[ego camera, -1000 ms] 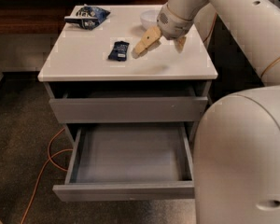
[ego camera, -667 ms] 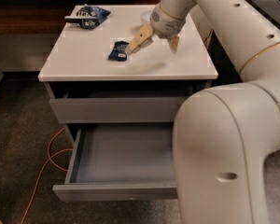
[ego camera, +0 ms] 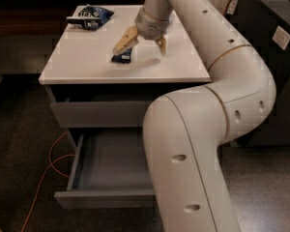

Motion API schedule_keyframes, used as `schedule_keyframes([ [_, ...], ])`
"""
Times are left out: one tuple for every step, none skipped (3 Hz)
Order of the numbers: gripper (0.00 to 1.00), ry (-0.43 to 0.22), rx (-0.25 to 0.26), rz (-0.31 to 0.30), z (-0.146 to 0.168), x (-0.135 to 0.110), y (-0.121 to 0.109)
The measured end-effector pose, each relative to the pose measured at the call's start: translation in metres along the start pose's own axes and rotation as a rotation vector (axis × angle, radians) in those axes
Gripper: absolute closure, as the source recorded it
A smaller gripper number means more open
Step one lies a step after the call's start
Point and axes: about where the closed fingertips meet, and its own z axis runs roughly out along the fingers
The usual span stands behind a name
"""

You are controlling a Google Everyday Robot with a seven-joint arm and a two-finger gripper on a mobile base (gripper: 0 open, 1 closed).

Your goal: Place rxbar blueberry into middle drawer

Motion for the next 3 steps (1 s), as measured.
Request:
schedule_keyframes([
  [0.0,-0.031,0.069,0.025,0.016,-0.027,0.015],
  [0.0,-0.065,0.154,0.041,0.025,-0.048,0.026],
  [0.03,-0.089,0.199,0.083,0.039,-0.06,0.026],
])
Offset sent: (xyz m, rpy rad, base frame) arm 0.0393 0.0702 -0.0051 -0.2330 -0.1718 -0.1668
